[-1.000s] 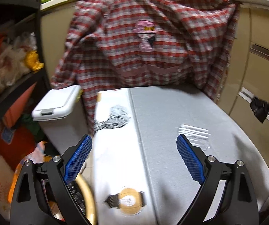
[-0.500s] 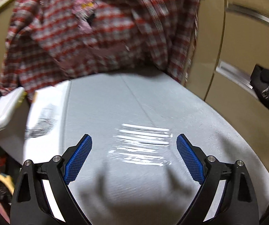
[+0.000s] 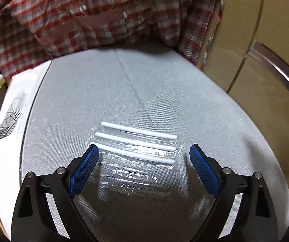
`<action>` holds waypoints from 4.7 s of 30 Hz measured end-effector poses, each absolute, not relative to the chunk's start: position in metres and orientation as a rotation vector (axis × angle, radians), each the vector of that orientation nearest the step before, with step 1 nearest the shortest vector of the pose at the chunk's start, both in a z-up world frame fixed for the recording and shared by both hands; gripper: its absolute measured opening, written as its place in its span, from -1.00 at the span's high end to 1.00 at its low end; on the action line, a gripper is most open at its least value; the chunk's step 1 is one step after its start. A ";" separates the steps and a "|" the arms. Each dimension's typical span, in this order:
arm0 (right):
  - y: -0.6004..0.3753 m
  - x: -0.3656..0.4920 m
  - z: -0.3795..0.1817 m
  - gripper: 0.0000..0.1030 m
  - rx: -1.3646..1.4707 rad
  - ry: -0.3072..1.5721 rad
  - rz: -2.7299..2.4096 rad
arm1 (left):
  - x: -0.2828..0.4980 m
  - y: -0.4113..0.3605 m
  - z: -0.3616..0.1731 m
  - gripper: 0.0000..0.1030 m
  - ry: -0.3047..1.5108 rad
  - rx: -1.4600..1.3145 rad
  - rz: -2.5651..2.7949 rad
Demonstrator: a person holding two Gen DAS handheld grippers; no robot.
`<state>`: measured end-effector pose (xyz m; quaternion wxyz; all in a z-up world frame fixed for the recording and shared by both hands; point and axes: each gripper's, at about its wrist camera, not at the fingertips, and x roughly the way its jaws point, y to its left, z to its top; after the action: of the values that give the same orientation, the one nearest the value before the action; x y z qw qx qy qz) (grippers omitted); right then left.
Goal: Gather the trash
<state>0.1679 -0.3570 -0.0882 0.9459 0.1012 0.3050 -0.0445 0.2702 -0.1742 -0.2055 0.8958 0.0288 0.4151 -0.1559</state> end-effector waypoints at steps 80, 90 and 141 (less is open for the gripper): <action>0.113 0.104 -0.107 0.91 0.000 0.756 0.791 | 0.044 0.244 -0.098 0.96 0.717 -0.224 0.217; 0.127 0.118 -0.123 0.81 -0.013 0.783 0.791 | 0.057 0.255 -0.114 0.25 0.769 -0.210 0.245; 0.013 0.057 -0.037 -0.34 -0.011 0.556 0.579 | 0.007 0.184 -0.041 -0.72 0.560 -0.124 0.275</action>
<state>0.0571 0.0126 -0.0370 0.9205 -0.0053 0.2708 0.2816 0.0075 0.1838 -0.0409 0.9498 -0.0611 0.2755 0.1353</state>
